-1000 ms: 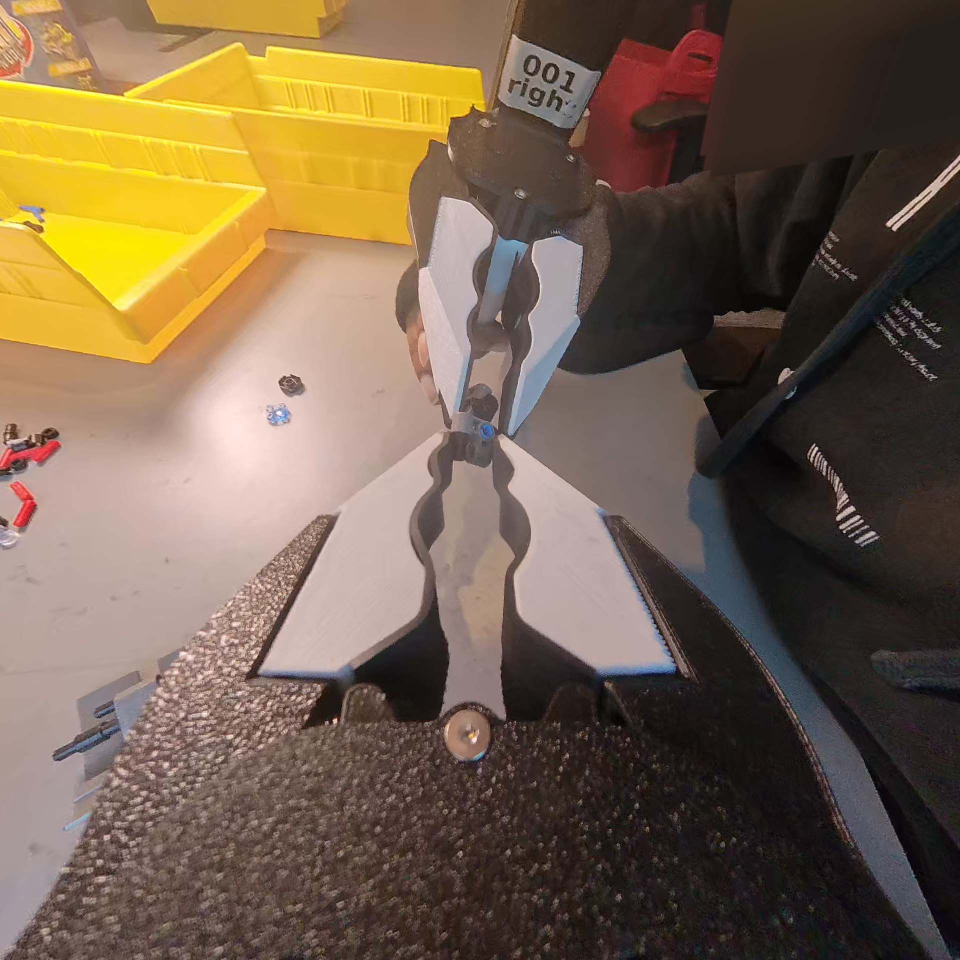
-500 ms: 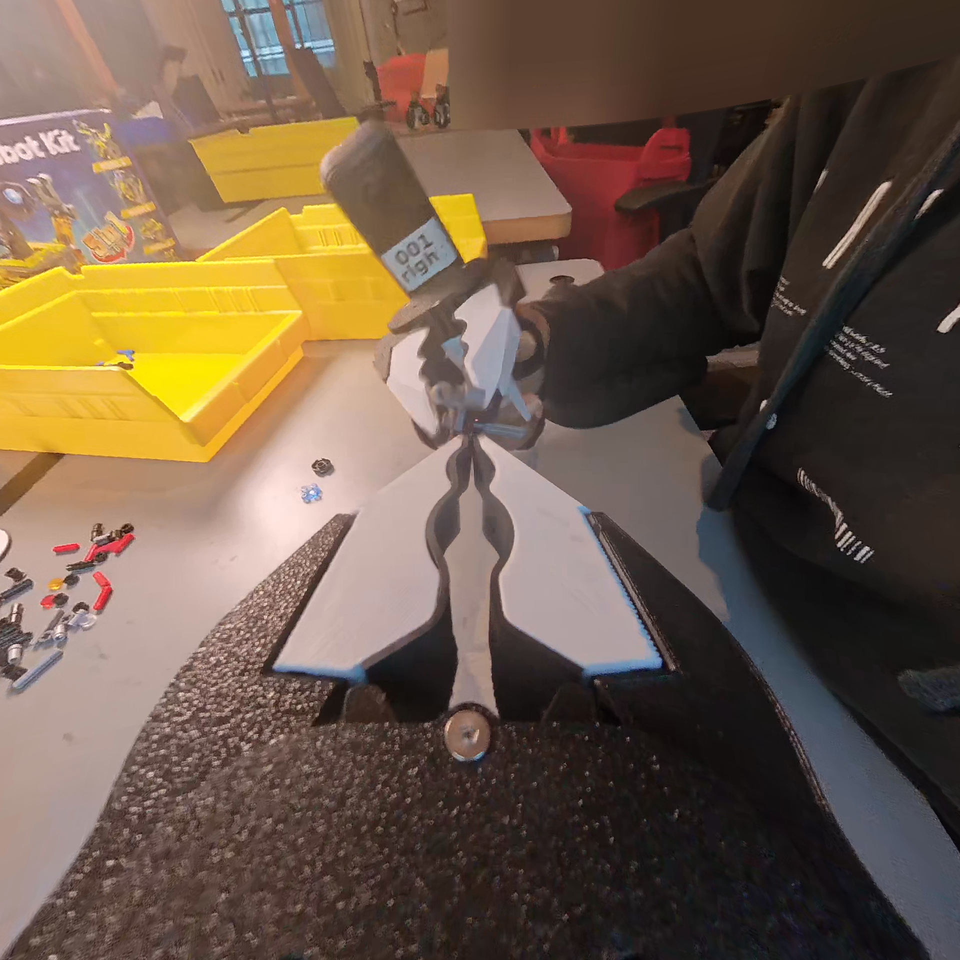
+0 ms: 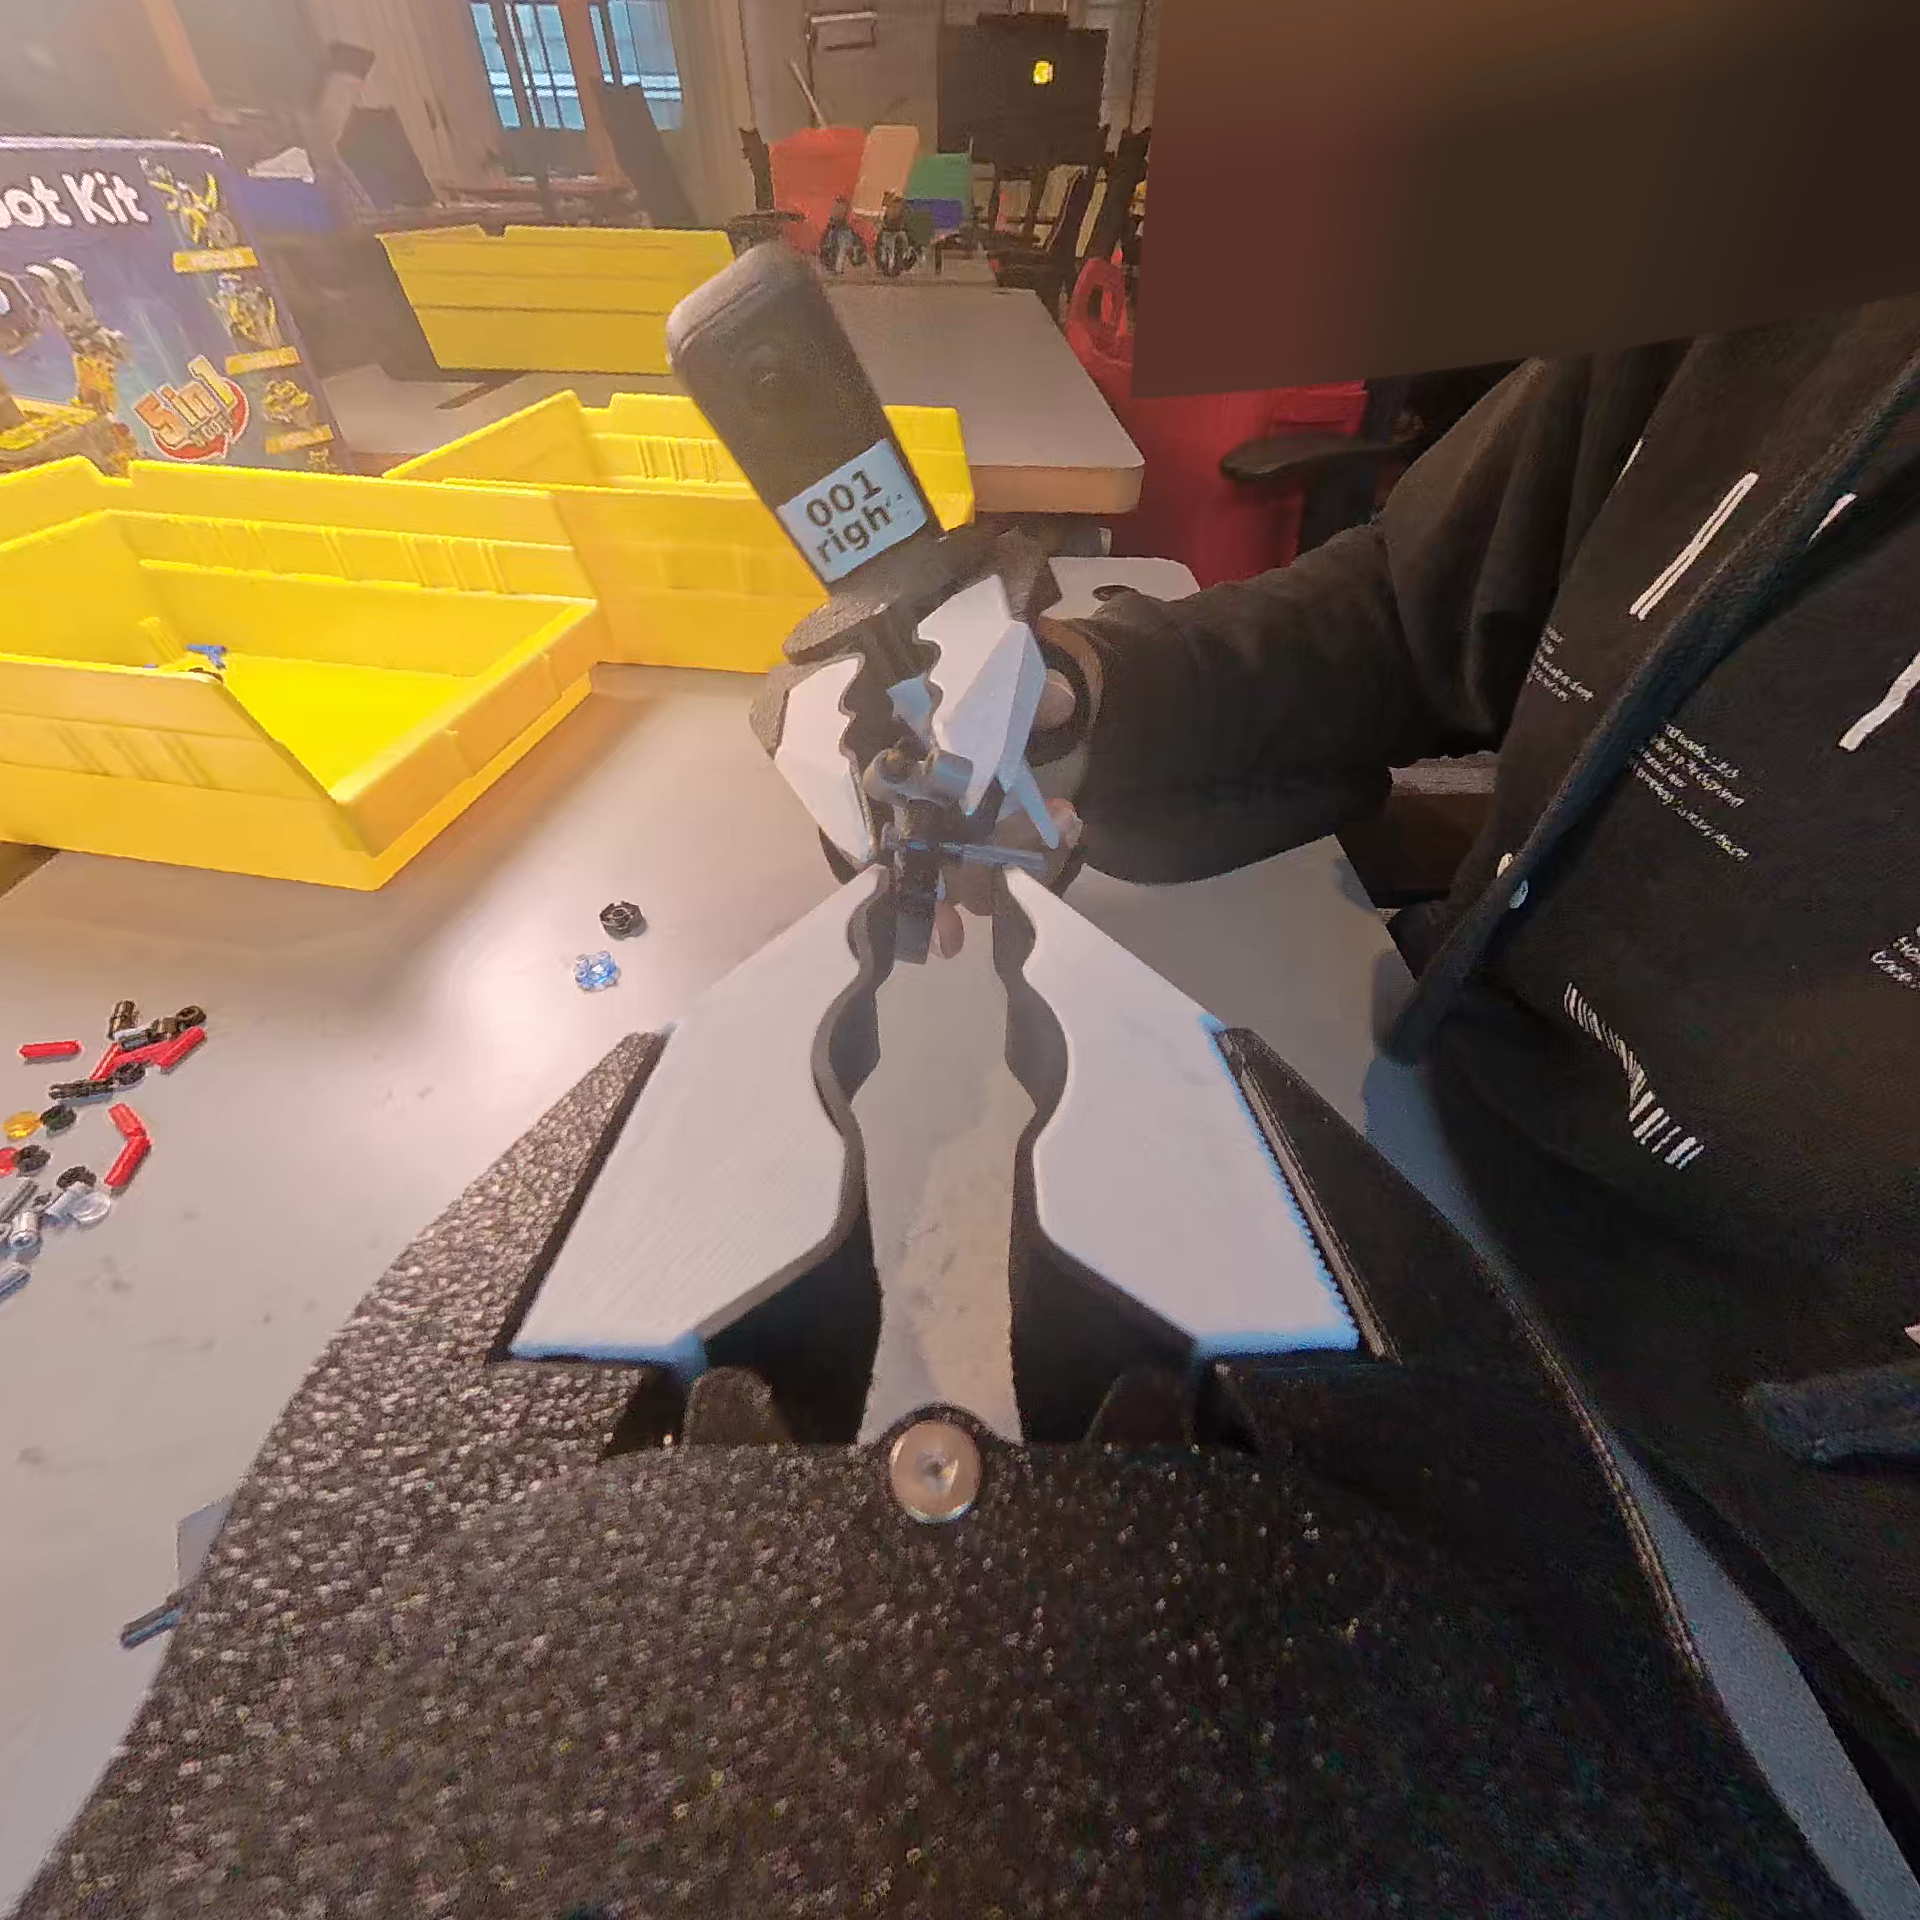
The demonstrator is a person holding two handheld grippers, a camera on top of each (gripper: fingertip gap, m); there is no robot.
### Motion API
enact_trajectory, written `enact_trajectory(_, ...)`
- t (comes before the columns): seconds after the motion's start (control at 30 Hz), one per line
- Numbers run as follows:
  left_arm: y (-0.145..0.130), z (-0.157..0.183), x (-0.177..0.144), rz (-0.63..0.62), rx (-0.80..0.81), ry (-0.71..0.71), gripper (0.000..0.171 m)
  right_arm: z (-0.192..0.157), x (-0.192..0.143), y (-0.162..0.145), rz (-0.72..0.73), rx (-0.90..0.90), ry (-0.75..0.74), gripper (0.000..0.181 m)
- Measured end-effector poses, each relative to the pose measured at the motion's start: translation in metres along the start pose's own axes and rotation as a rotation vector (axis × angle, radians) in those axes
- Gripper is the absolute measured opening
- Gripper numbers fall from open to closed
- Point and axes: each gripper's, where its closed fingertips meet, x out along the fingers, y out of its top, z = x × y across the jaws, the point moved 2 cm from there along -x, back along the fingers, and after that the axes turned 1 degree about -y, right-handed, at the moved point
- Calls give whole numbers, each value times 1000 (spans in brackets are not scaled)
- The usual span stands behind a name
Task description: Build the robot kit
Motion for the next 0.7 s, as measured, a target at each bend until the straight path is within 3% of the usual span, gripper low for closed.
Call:
enact_trajectory(0.13,2,4,1,17,-9,-25,4,-7,0,-5,-12,147,113,16)
enact_trajectory(0.4,-2,14,2,-11,-1,-85,11,-8,4,-19,-91,251,164,16)
enact_trajectory(0.57,-2,12,2,-6,-41,-109,6,-10,4,-20,-124,138,121,16)
enact_trajectory(0.7,9,9,1,130,-205,-183,5,-14,4,-9,-100,-111,40,16)
